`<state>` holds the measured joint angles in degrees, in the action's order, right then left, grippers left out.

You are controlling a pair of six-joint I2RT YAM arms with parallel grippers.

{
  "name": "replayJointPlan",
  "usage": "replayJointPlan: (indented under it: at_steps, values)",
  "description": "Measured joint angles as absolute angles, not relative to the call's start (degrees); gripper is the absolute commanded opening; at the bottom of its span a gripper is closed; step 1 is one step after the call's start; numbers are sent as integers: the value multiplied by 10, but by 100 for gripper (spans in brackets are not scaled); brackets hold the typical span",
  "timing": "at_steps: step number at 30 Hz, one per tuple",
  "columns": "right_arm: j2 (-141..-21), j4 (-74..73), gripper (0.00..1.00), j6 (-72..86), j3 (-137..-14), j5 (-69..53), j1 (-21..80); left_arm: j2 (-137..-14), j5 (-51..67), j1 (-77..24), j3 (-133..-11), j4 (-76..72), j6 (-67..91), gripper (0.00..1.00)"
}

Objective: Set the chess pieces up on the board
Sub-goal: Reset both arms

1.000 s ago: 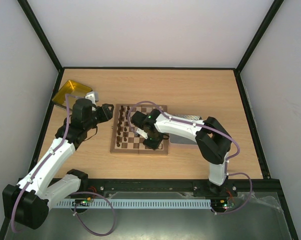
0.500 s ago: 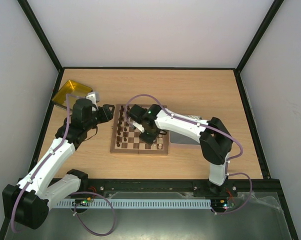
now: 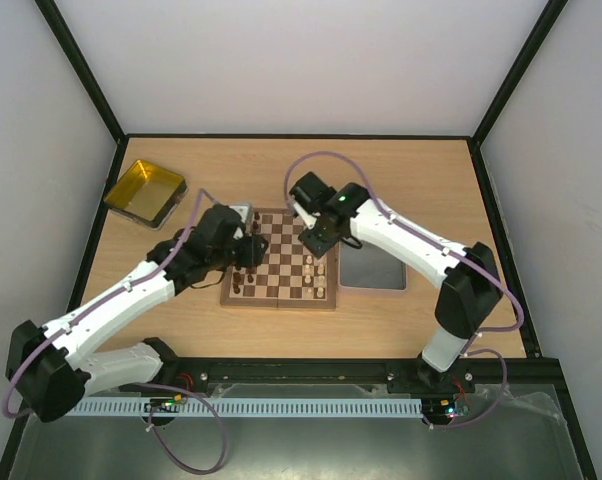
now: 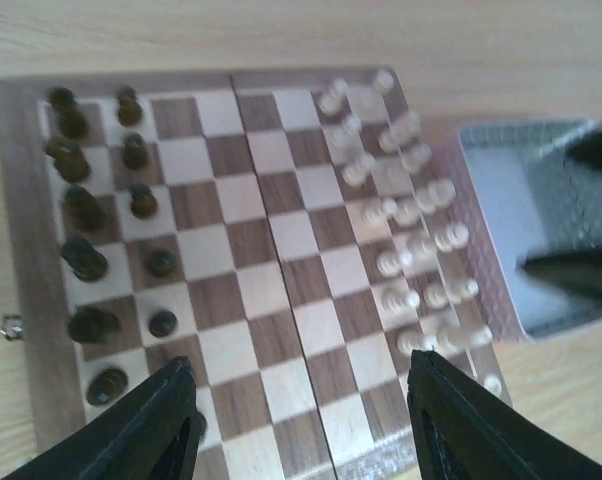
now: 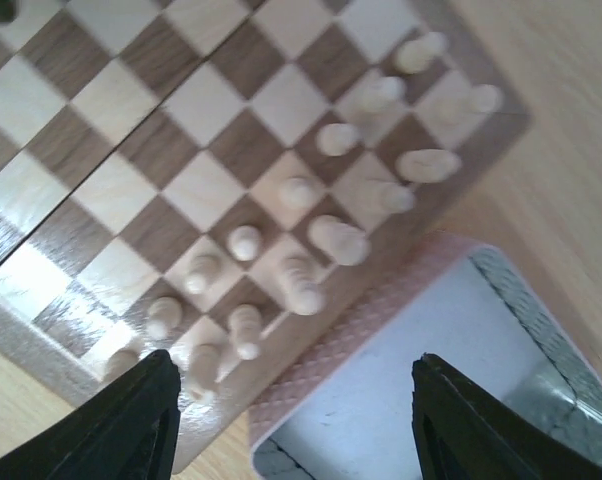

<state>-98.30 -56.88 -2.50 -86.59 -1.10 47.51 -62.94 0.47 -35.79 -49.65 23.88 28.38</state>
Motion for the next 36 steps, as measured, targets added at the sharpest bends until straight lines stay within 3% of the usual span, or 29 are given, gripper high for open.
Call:
replayJointPlan:
  at_steps: [6,9,18,36]
  values:
    - [-925,-543,77,-17,-840,-10,418,-670,-45,-448,-528,283,285,57]
    - [-875,-529,81,-15,-803,-10,405,-693,-72,-484,-545,297,286,58]
    - [-758,-487,85,-12,-698,-16,357,-771,-146,-571,-552,317,290,58]
    - [-706,-455,86,-4,-623,-100,250,-778,-164,-576,-587,323,300,60]
